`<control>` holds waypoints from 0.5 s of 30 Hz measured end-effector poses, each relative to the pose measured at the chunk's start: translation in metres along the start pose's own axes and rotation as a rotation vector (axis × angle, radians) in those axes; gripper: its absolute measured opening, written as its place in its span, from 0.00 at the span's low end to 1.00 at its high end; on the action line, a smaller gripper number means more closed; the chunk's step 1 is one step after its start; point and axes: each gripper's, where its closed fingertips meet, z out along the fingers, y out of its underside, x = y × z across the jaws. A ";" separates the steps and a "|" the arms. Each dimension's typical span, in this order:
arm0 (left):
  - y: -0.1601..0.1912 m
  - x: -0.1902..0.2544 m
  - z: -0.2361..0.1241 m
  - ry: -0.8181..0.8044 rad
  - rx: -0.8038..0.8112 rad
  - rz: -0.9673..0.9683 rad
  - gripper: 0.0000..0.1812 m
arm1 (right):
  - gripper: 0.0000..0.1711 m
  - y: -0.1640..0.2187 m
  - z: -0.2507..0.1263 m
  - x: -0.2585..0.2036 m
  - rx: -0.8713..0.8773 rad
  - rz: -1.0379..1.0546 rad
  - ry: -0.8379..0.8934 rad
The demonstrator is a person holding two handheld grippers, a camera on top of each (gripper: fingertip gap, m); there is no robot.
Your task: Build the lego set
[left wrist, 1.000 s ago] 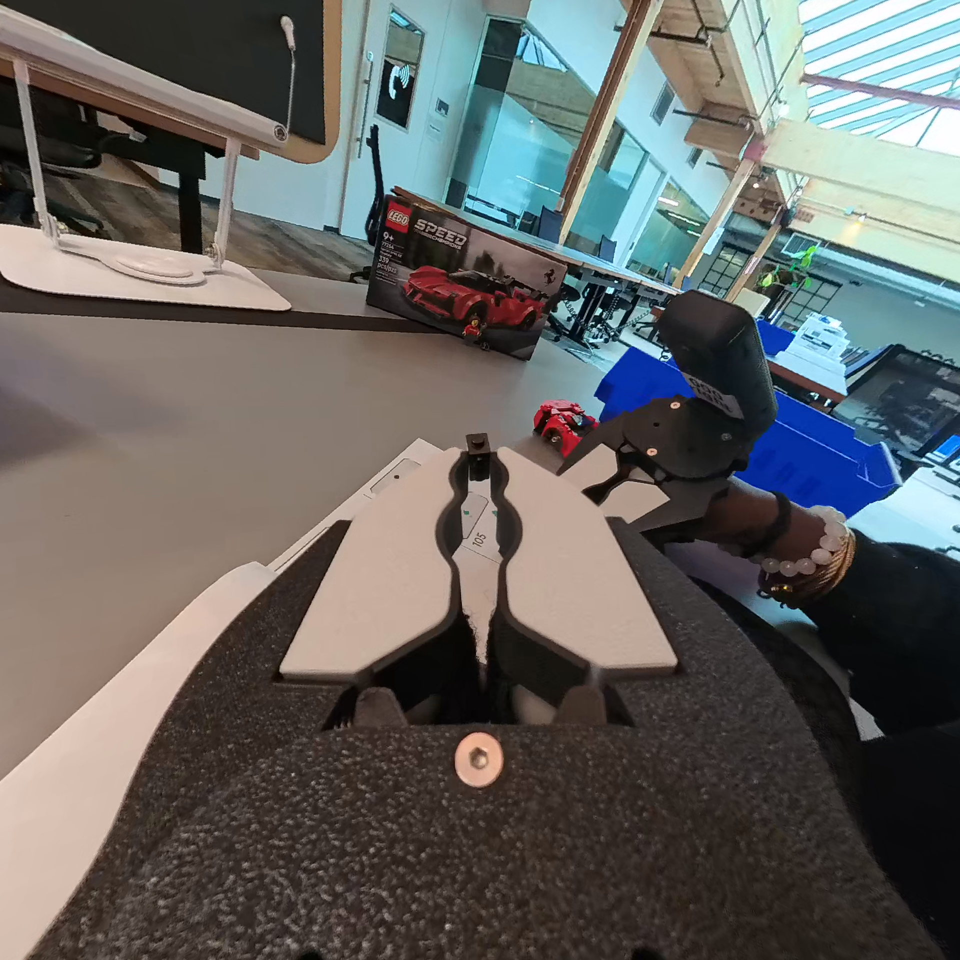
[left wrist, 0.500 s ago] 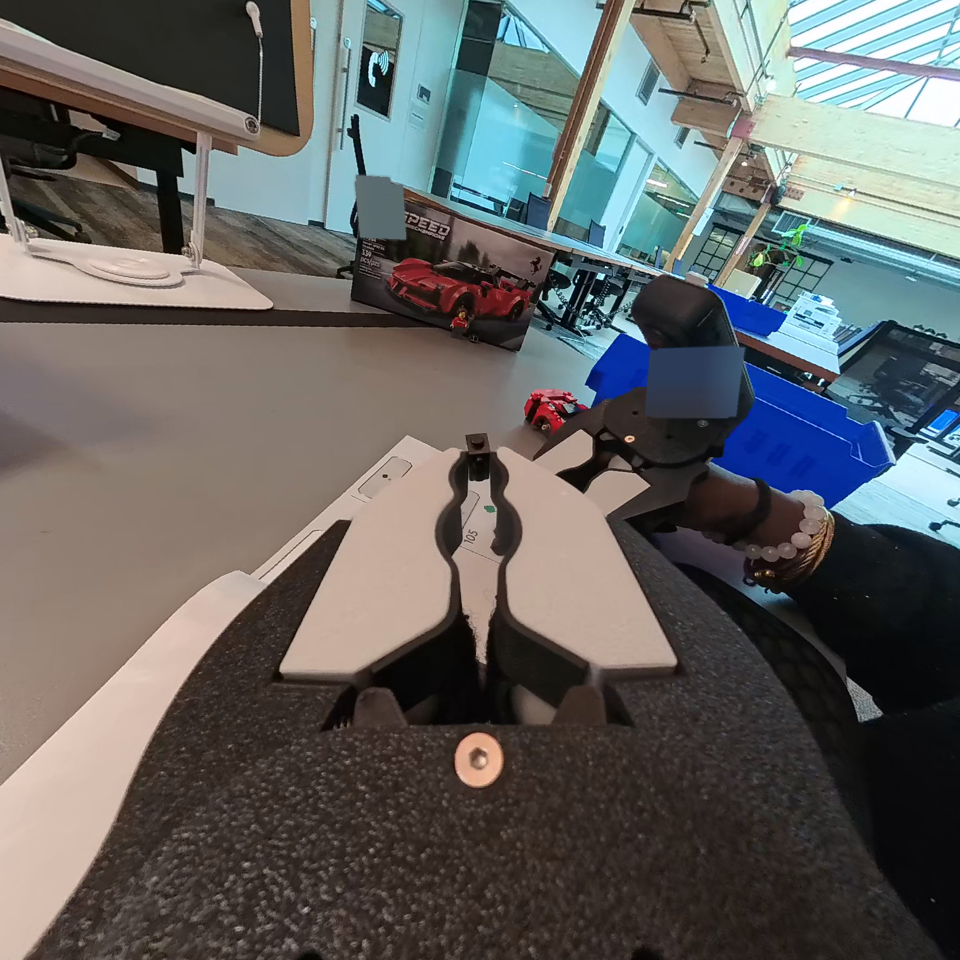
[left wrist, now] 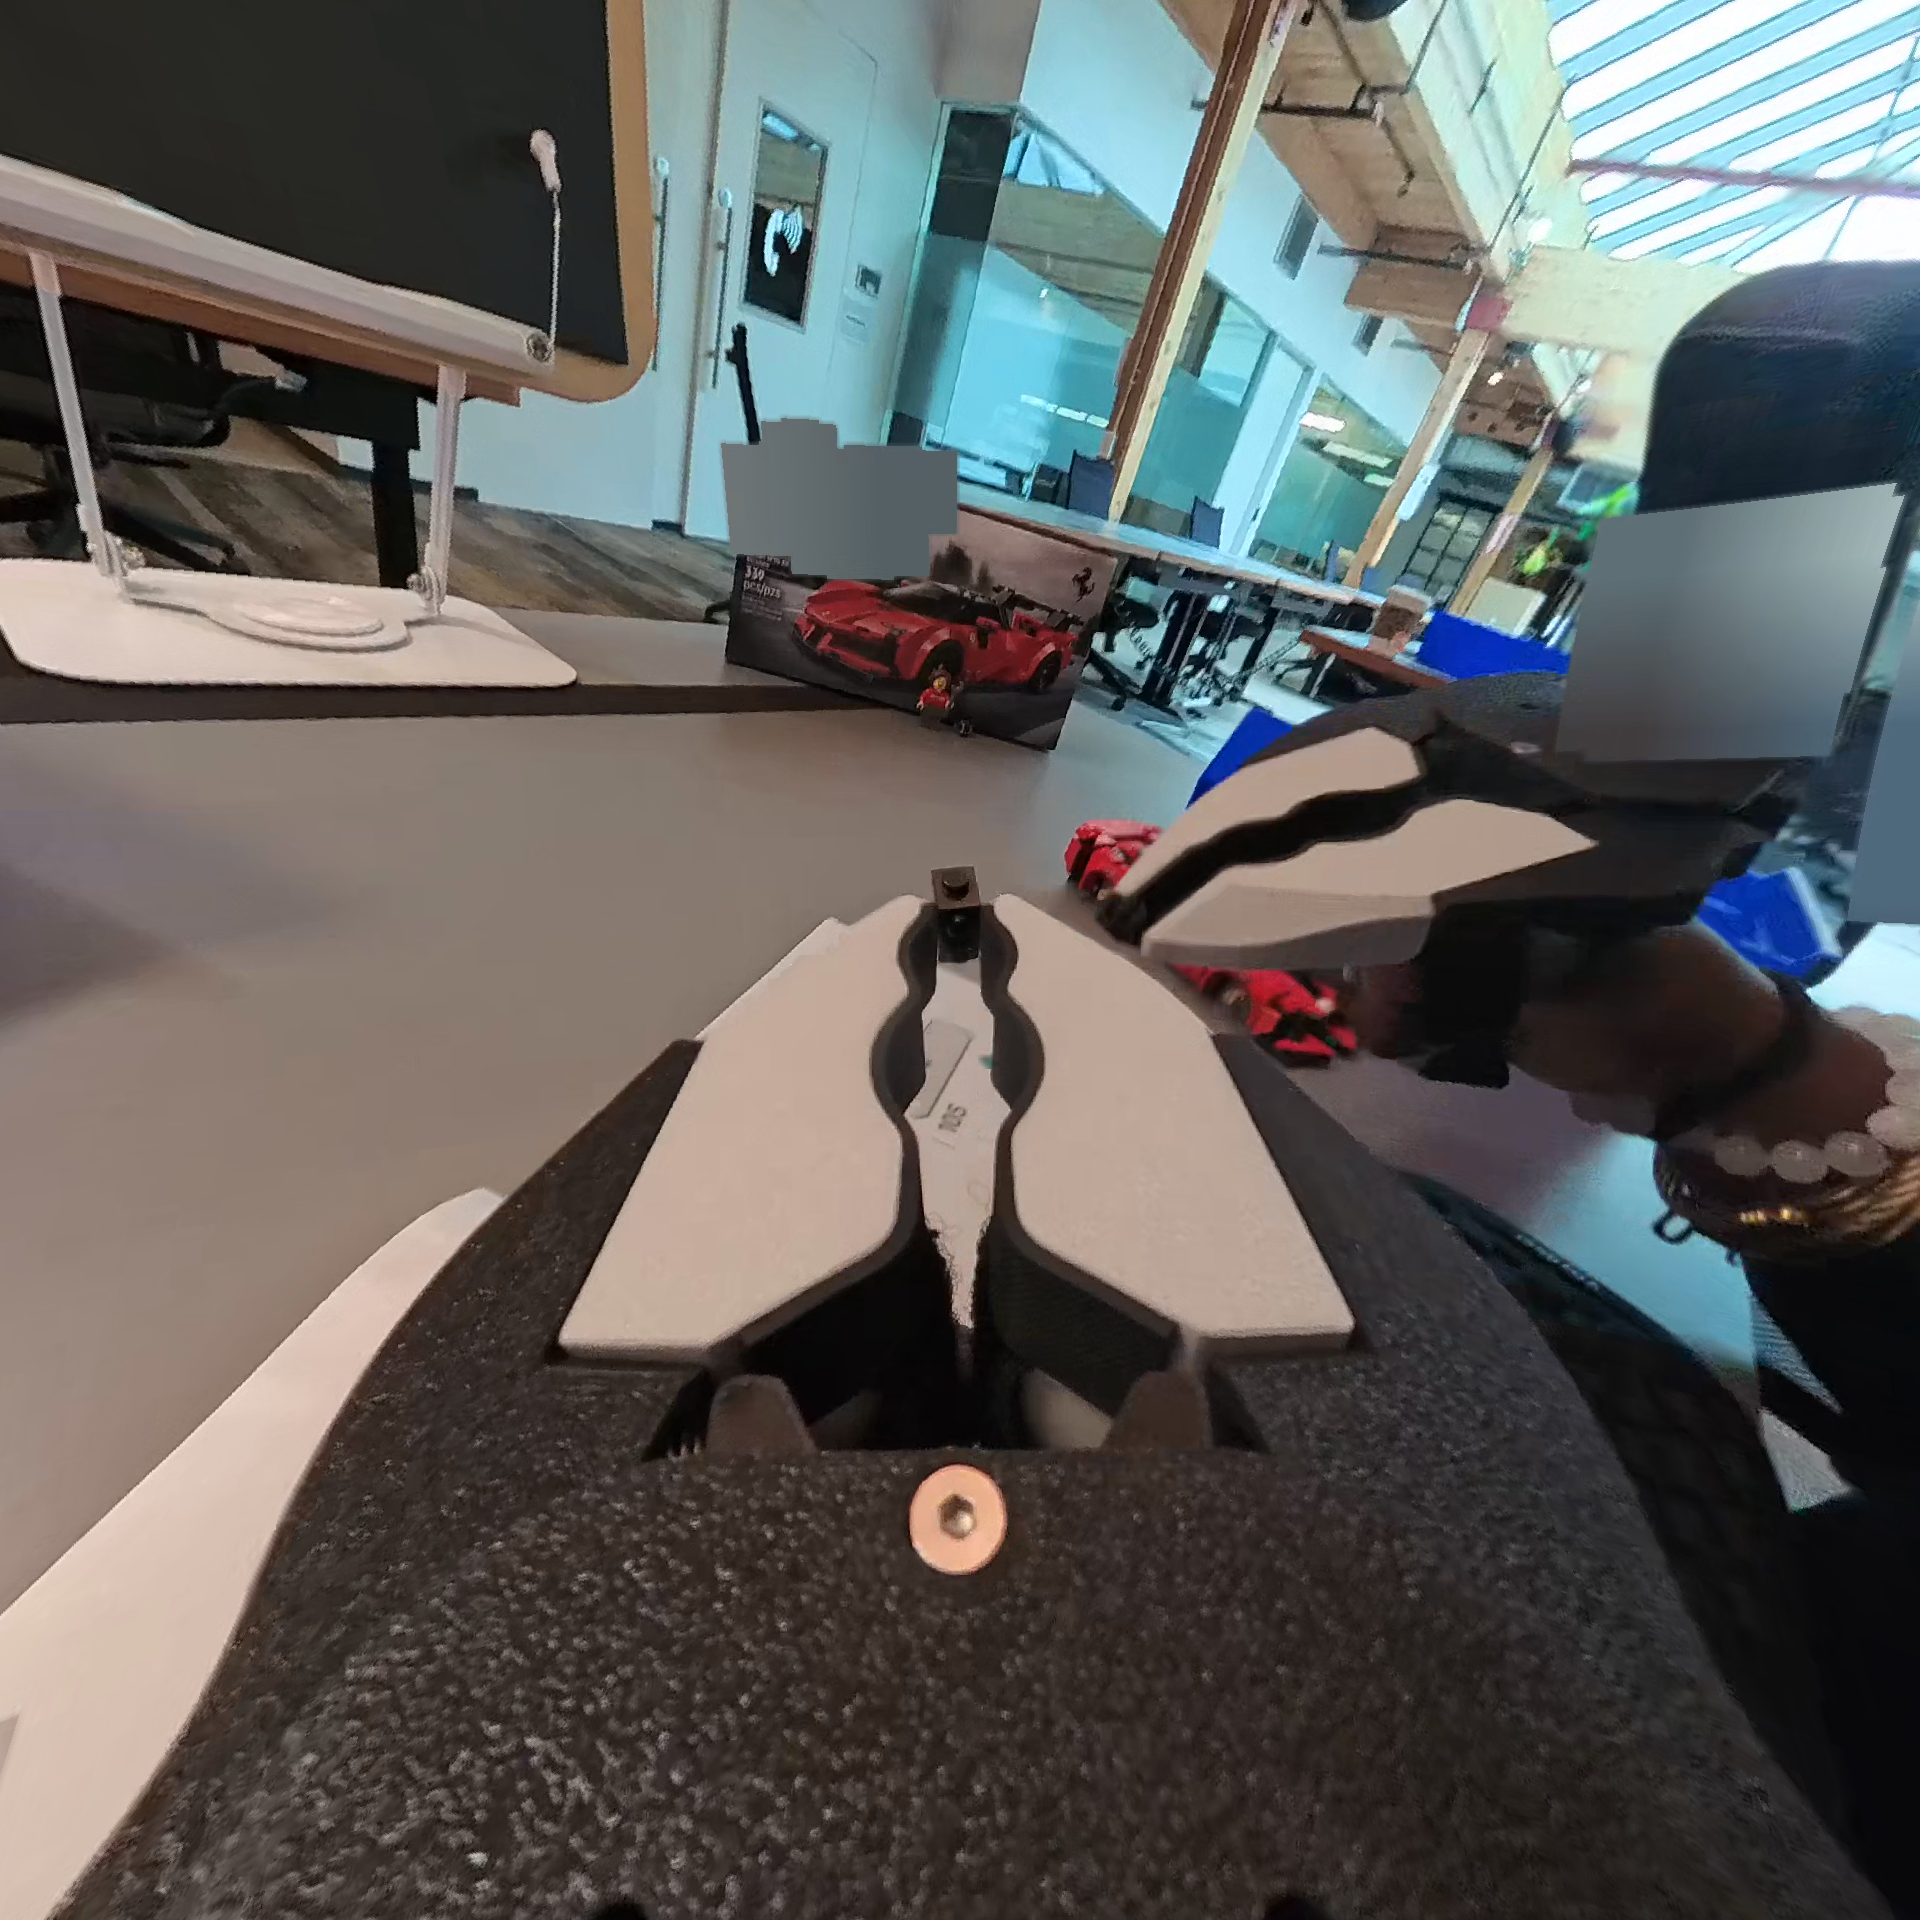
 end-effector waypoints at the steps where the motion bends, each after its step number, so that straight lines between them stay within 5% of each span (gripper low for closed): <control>1: -0.002 0.003 0.000 0.016 0.018 -0.008 0.04 | 0.05 -0.012 -0.002 -0.004 0.050 0.003 0.012; 15: -0.020 0.034 0.002 0.162 0.137 -0.062 0.04 | 0.05 -0.037 -0.006 -0.013 0.152 -0.098 0.108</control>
